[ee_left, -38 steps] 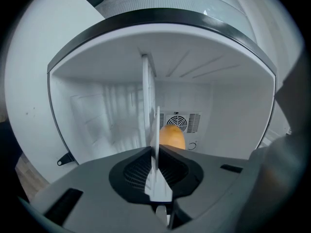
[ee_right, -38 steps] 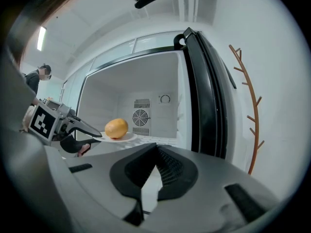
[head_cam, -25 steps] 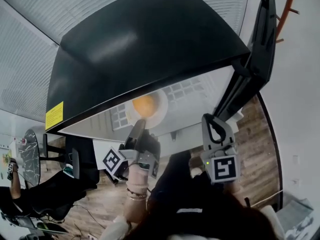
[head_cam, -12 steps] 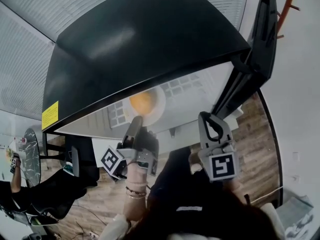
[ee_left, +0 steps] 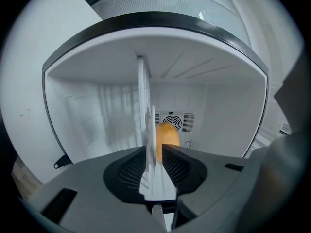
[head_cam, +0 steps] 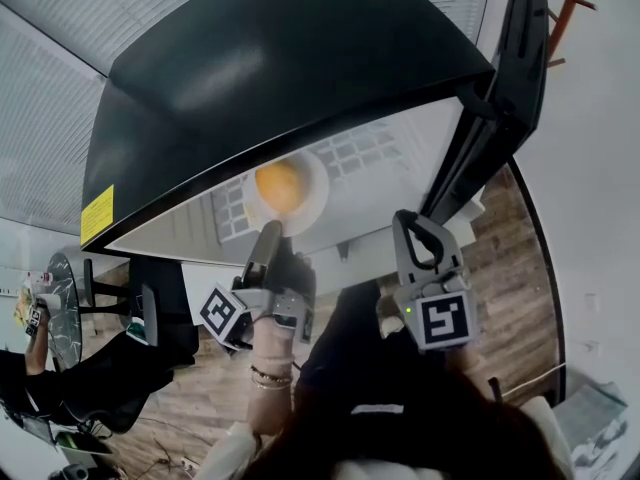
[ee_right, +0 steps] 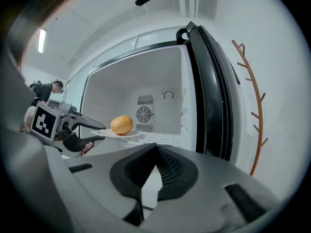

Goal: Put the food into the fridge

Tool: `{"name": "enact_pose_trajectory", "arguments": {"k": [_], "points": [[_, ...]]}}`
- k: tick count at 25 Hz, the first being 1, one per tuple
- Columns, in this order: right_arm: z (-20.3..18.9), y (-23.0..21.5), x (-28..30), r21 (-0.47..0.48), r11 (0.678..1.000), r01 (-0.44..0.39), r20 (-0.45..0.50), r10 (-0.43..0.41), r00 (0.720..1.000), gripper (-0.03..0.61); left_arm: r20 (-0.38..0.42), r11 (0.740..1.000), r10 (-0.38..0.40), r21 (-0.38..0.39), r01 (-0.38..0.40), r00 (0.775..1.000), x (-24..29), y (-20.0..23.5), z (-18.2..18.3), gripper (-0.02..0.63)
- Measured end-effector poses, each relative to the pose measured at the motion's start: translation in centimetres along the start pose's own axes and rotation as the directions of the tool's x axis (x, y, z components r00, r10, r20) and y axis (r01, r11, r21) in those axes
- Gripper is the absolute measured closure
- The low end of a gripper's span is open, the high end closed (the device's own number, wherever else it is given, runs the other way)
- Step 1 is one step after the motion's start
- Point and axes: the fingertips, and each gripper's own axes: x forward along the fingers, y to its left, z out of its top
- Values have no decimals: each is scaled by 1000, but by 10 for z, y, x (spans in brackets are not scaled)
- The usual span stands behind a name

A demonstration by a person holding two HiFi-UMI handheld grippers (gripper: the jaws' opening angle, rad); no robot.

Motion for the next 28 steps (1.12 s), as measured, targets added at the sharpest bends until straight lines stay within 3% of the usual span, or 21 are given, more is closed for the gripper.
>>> {"name": "enact_pose_trajectory", "arguments": {"k": [5,11,28], "points": [[0,-5,-4,-2,1000,12,5,-12,1000,578,-9,999,-9,42,10,1000,-3,-5,-2,509],[2,-3,-12,-10,1000,9,6,-9,1000,578,-11,999,-13,40,13,1000,-14,-6,-10,509],[10,27,-32,-51,996,-78,28,80,996,578,41,994,-32,107,27,999,-59,-9,-19,528]]}}
